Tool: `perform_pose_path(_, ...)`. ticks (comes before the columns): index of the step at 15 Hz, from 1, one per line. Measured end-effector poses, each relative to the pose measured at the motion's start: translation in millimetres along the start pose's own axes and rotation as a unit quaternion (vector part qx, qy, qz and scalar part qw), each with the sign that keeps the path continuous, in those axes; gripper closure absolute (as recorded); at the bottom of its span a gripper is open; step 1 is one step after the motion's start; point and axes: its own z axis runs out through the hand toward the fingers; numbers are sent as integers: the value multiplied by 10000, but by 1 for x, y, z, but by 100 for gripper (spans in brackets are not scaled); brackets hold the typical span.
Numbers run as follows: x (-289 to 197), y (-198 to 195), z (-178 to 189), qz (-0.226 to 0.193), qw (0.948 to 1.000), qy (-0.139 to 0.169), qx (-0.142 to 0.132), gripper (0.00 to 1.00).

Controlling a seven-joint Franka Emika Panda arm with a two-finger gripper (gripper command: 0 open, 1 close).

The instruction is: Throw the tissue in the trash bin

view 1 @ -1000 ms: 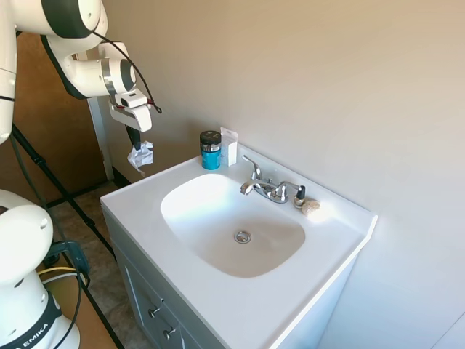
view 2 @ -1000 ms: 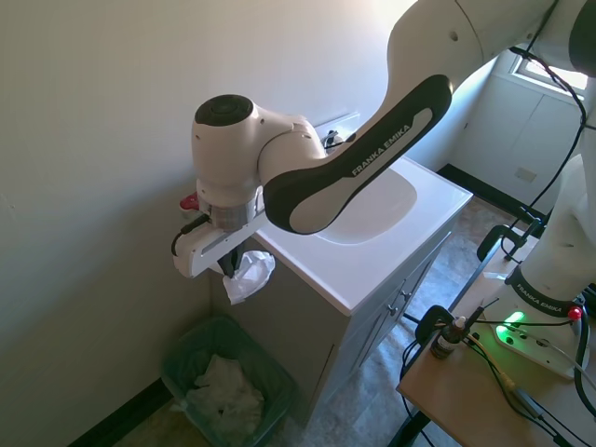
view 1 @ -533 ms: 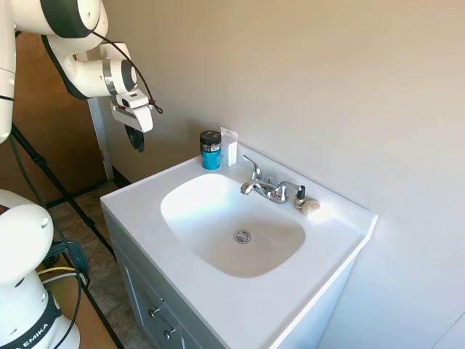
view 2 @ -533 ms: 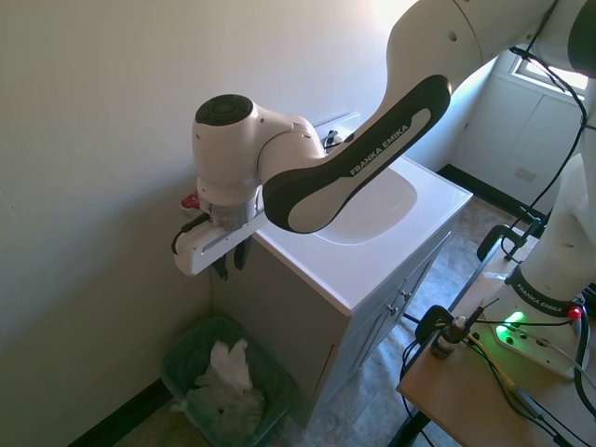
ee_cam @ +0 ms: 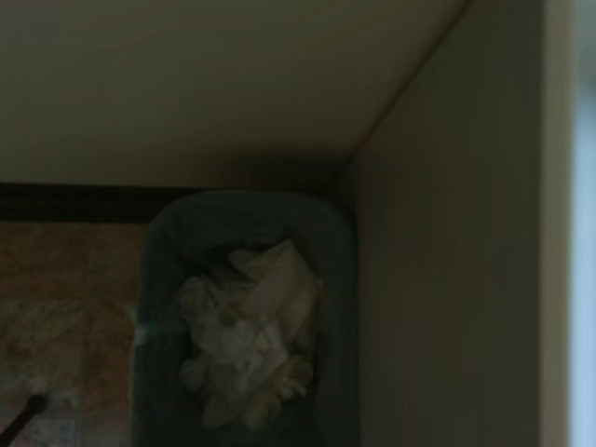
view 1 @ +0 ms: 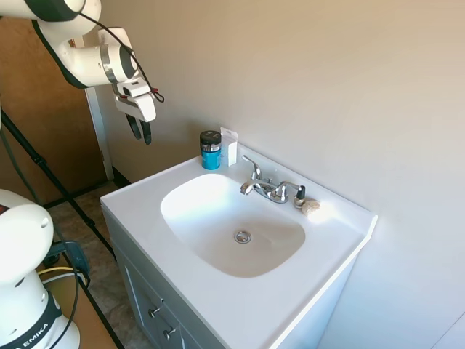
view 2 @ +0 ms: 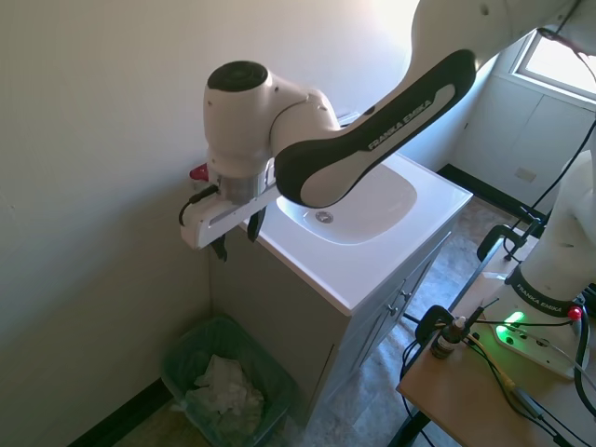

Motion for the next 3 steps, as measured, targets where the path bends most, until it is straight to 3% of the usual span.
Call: perform_pose_path(3,33,39,-24,278,9995,145,33,0)
